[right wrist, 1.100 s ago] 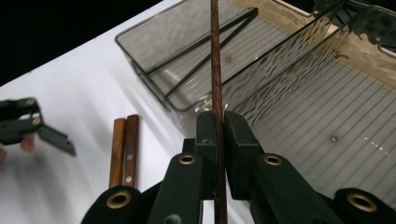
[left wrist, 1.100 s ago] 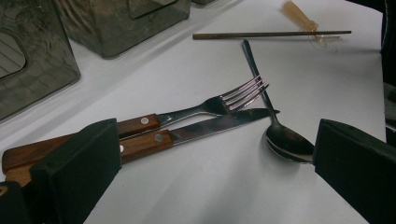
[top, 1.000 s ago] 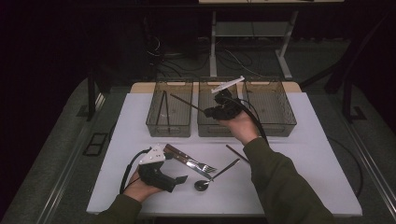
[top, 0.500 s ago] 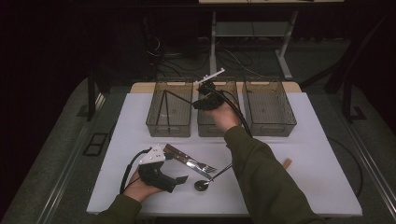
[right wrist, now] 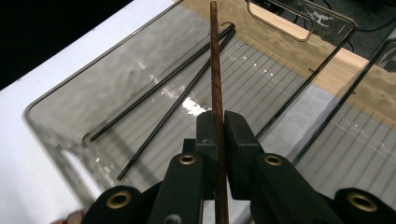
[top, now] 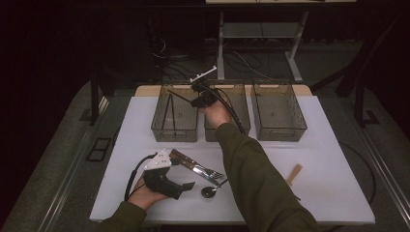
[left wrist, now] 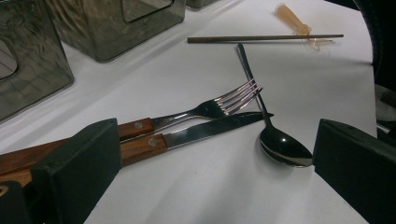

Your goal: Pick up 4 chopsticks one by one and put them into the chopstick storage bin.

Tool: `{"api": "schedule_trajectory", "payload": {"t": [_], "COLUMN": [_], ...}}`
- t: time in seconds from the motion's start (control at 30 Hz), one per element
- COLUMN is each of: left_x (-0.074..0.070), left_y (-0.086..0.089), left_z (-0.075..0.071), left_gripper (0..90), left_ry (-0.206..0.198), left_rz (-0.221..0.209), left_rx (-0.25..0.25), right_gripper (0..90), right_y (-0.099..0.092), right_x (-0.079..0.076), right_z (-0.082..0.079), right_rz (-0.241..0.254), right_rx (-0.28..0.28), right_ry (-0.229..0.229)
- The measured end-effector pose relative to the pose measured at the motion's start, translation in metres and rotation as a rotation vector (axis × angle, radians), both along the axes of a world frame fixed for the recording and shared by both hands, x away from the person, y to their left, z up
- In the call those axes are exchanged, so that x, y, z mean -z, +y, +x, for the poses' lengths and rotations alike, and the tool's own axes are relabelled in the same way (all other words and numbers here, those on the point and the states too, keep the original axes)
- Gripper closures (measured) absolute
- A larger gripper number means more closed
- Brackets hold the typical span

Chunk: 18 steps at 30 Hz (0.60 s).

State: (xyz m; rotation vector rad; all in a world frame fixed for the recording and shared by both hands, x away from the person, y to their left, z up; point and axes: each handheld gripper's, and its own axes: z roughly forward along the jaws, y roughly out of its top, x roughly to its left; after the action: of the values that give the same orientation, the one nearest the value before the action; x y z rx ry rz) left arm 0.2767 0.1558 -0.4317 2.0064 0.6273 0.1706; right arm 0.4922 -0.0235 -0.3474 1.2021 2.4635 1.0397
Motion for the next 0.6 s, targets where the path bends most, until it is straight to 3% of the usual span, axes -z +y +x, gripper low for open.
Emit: {"api": "schedule_trajectory", "payload": {"t": [0.3,0.6], "left_x": [0.000,0.000], "left_y": [0.000,0.000], "left_z": [0.000,0.000], "left_gripper": [0.1,0.1], "left_ry": [0.007,0.005], "left_rz": [-0.008,-0.014], "left_rx": [-0.001,0.001], "right_gripper": [84.7,84.1], "right_y": [0.021,0.037], "right_x": [0.017,0.024], "right_z": [0.016,0.021], "right_rz": [-0.019,-0.058], "right_rx": [0.035,0.040], "right_ry": [0.025,0.008]}}
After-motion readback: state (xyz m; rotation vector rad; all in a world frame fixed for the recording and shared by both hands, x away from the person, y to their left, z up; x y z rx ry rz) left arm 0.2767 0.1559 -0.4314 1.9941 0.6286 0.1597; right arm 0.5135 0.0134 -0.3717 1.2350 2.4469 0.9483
